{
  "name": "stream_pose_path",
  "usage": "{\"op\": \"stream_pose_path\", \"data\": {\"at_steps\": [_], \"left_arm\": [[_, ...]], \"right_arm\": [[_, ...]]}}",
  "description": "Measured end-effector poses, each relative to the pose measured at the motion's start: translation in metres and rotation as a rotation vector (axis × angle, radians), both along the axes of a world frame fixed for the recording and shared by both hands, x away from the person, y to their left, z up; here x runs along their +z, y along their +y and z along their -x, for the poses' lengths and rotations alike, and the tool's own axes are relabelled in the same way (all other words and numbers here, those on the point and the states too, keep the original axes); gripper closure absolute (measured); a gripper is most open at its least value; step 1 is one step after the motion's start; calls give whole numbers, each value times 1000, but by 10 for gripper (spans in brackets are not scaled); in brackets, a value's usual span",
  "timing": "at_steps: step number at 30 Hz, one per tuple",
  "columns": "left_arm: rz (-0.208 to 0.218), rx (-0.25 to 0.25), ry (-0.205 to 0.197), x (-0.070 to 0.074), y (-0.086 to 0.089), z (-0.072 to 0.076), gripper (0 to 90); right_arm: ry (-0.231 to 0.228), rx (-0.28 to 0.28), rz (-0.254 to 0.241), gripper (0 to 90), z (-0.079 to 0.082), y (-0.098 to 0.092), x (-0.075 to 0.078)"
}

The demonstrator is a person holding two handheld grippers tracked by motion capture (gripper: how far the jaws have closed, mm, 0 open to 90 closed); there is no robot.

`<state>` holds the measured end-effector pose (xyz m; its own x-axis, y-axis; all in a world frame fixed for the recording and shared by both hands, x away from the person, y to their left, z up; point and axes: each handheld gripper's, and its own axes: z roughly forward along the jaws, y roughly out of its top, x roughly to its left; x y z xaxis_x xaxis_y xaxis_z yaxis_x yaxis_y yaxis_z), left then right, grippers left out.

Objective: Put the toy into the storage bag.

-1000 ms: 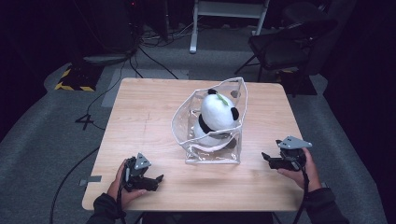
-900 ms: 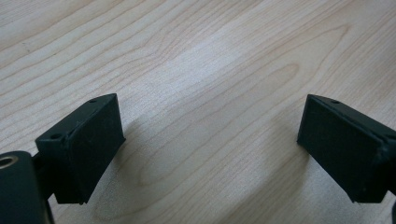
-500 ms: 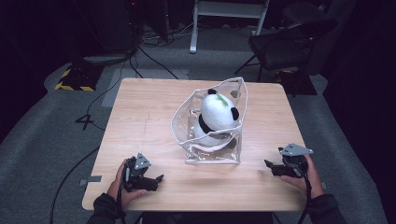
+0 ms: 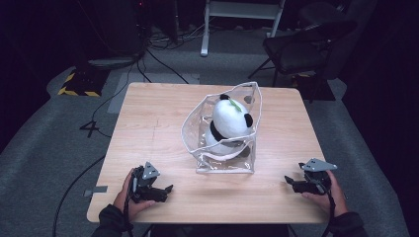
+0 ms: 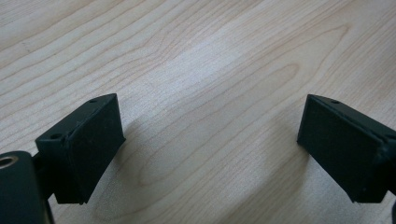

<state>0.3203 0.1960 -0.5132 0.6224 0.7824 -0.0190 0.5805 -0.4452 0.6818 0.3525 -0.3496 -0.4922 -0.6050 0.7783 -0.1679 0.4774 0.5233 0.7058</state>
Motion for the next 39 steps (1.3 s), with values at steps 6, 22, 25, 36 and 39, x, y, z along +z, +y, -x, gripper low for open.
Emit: {"op": "stream_pose_path", "data": {"at_steps": [6,22,25,36,39], "left_arm": [[-2,-1,-1,0,0,0,70],[-2,-2,-1,0,0,0,70],[-6,-2,-5,0,0,-1,69],[-10,2,-6,0,0,-1,68],[-8,2,-5,0,0,-1,68]], "right_arm": [[9,-15,-22,211,5,-10,-3],[21,-38,-84,187,17,-36,-13],[26,-46,-114,179,19,-42,-16],[54,-82,-152,166,18,-50,-17],[55,-81,-152,166,18,-50,-17]]}}
